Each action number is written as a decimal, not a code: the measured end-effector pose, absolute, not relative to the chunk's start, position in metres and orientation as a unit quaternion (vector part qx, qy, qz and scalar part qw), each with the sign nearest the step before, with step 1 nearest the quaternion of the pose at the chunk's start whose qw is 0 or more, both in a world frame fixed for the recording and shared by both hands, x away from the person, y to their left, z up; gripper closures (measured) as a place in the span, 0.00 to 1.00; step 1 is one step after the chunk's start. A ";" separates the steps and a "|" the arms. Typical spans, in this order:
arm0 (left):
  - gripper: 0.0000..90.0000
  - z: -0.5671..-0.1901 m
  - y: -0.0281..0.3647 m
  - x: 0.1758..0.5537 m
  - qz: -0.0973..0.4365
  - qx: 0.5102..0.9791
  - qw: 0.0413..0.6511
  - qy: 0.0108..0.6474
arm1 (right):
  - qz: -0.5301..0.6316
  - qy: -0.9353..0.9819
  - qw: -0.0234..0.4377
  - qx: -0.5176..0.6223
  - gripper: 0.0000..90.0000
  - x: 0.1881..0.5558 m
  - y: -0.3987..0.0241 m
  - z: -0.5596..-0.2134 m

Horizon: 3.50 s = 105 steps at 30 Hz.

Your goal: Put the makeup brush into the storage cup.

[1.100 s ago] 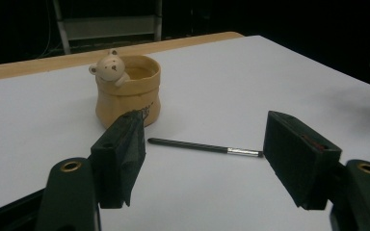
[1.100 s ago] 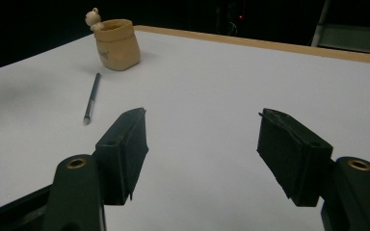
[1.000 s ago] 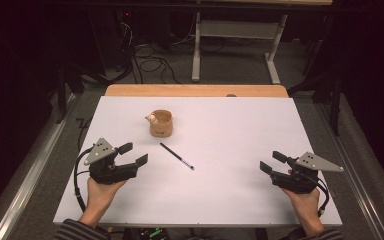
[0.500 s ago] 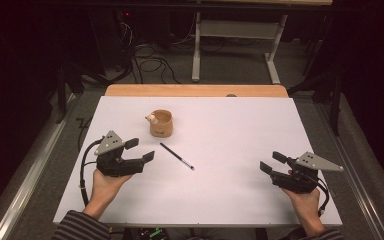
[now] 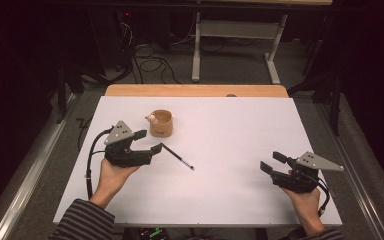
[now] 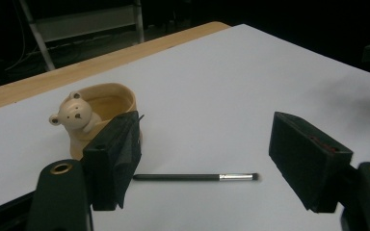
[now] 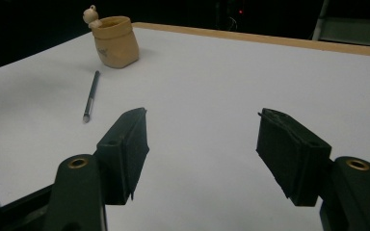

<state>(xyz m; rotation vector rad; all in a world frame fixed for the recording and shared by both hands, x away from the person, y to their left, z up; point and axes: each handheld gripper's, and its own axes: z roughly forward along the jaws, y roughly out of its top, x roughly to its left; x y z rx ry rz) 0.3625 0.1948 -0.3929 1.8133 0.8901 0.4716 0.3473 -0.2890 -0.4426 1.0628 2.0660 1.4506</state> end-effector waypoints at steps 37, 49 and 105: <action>0.31 -0.388 0.156 0.396 0.192 0.740 0.539 0.354 | 0.523 0.734 0.199 0.384 0.42 0.347 -0.291 -0.443; 0.34 -0.386 0.141 0.406 0.187 0.751 0.533 0.342 | 0.525 0.735 0.196 0.382 0.42 0.346 -0.291 -0.443; 0.35 -0.381 0.123 0.427 0.178 0.871 0.368 0.275 | 0.521 0.743 0.184 0.378 0.42 0.347 -0.289 -0.444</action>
